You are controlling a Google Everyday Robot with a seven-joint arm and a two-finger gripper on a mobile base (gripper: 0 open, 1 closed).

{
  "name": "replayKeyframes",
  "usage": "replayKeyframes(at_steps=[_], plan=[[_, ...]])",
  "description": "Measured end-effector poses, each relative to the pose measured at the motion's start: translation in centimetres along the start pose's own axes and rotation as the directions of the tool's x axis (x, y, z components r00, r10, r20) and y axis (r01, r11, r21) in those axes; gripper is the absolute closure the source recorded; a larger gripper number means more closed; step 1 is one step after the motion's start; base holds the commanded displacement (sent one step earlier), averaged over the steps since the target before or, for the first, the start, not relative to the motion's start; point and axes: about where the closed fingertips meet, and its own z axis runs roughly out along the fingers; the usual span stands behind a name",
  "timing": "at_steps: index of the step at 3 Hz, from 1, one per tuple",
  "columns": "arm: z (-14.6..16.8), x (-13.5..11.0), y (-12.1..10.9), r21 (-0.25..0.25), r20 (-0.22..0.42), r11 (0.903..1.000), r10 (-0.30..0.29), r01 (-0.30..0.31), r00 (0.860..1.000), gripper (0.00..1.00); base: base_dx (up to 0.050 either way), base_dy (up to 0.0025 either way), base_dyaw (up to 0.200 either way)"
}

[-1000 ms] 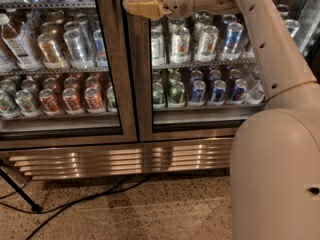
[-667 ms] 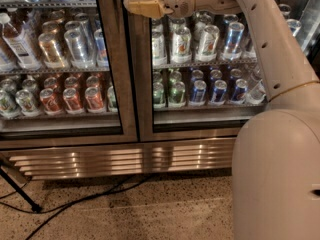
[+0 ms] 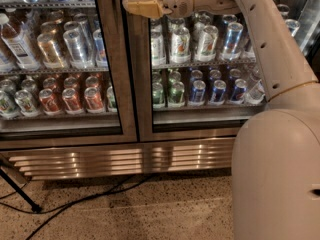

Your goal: Open right fridge door

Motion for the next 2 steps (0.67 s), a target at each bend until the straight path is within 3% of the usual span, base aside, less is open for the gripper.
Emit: replayKeyframes(at_steps=[2], plan=[[0.0,-0.02,-0.03,0.003,0.001,1.0,0.001,-0.001,1.0,1.0,0.0,0.0,0.0]])
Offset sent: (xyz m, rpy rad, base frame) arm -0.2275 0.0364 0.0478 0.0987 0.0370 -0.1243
